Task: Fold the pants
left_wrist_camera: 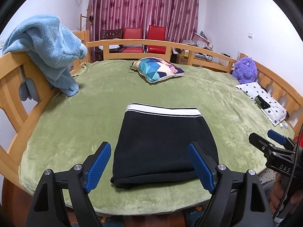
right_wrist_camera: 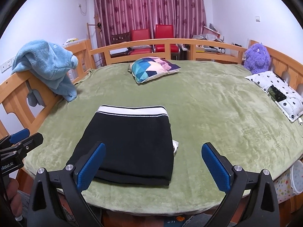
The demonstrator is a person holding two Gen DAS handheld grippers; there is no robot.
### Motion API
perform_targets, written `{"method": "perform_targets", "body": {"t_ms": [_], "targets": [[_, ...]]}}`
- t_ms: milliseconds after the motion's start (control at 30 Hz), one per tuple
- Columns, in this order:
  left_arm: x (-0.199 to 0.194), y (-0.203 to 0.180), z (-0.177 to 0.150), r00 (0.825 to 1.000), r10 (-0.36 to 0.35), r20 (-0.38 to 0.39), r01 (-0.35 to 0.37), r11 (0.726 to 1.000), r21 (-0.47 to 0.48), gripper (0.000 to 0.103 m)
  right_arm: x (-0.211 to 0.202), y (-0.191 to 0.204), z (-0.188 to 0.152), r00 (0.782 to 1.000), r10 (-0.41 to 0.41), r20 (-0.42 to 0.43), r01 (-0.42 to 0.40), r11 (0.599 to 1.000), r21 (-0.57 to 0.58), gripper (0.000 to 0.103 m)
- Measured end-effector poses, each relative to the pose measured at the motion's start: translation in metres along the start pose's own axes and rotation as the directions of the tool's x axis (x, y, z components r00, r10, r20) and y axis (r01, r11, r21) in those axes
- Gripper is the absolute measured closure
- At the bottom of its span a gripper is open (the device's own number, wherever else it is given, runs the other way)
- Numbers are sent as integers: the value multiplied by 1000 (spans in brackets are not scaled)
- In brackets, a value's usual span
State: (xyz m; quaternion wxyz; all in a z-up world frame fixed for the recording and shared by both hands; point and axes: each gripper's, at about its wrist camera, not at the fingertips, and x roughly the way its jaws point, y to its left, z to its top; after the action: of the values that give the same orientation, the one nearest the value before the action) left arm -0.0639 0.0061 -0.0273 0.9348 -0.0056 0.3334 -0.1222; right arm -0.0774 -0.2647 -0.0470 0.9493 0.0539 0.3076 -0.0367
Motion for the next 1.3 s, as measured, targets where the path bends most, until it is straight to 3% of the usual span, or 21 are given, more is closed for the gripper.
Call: {"method": "perform_targets", "body": {"t_ms": [1300], "targets": [[-3,-7,0,1000,2,11,-2,1000,-1,19,3,0,5,1000,-23,-7,23,999,32,3]]}}
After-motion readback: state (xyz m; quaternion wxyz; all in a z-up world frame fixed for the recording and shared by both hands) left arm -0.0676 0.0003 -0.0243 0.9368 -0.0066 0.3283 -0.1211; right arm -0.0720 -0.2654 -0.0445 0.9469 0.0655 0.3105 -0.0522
